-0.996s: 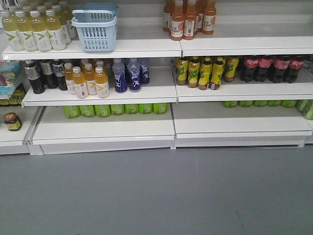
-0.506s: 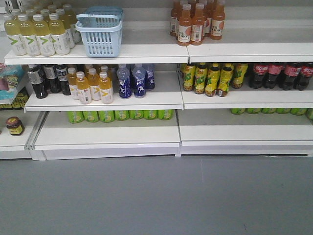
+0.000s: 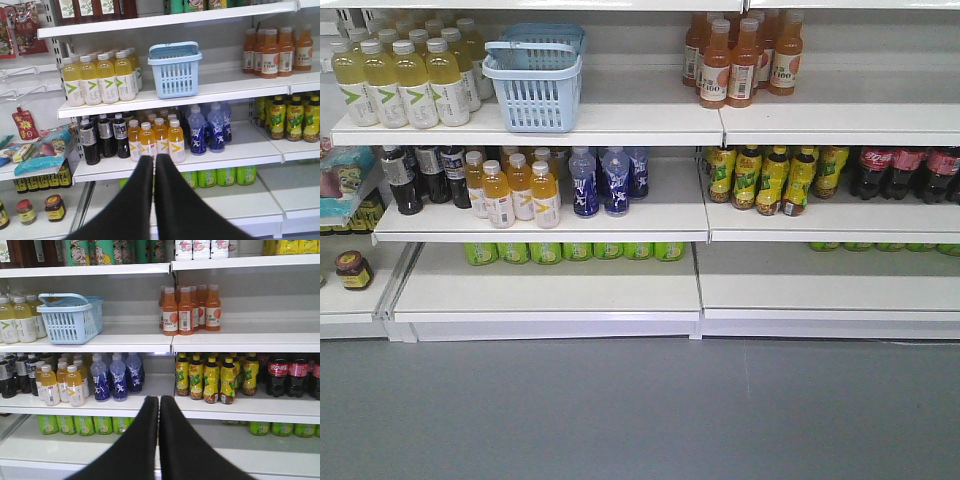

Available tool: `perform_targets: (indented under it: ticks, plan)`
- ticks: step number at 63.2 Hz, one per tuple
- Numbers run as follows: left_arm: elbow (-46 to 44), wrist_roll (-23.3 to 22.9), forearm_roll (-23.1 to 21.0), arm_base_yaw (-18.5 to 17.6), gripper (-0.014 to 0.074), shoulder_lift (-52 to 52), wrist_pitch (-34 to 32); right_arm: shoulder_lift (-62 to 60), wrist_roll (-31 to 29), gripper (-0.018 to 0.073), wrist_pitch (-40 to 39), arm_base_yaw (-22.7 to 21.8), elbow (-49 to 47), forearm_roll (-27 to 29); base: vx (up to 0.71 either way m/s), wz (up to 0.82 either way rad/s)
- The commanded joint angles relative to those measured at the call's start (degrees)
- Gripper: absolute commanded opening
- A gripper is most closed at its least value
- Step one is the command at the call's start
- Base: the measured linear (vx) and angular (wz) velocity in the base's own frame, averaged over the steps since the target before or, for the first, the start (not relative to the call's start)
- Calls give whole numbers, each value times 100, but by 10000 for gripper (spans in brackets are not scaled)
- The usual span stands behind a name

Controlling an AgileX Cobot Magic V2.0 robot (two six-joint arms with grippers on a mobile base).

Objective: Place coke in basket with both arms
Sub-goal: 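Drive the base toward the shelf holding the light-blue basket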

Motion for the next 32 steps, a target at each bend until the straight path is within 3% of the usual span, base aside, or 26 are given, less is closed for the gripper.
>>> perform_targets:
  ticks: [1, 32]
  plan:
    - [-8, -32, -1, -9, -6, -112, -452, -102, -29, -10, -450, -15, 65, -21, 14, 2]
    - [-8, -32, -1, -9, -6, -112, -452, -102, -29, -10, -450, -15, 65, -21, 15, 3]
